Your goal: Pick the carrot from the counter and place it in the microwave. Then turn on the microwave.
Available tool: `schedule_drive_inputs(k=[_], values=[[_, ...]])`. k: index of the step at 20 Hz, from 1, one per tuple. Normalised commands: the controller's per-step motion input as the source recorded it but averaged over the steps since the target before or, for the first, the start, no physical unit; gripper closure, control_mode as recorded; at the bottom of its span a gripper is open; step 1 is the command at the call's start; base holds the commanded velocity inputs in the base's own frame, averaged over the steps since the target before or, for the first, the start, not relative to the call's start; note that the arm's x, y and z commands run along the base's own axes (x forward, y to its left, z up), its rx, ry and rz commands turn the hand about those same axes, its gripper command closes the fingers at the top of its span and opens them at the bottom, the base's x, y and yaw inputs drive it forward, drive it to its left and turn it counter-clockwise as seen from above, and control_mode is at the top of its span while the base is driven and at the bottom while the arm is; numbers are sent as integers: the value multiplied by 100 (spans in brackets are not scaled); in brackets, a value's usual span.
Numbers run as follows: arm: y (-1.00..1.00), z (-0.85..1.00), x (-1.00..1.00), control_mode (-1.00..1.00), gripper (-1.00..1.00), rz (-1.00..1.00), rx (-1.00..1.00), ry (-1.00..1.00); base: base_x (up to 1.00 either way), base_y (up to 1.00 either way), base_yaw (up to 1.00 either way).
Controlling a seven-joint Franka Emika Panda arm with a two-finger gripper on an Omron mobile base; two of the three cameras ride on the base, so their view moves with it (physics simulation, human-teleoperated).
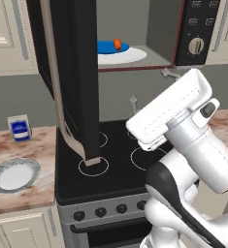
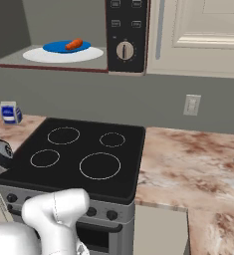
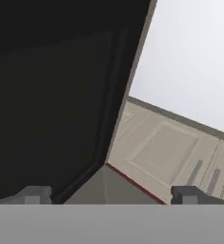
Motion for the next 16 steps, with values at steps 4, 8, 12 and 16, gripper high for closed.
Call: schedule_drive_inputs(k=[4,8,12,16], values=[[25,0,-86,-100,-100,-6,-14,-16,0,0,0],[4,0,-89,-100,-100,-9,-11,-17,0,0,0],[0,0,-97,-100,-100,-12,-7,-17,0,0,0],[0,-4,-86,-100,-100,-14,-7,-14,0,0,0]])
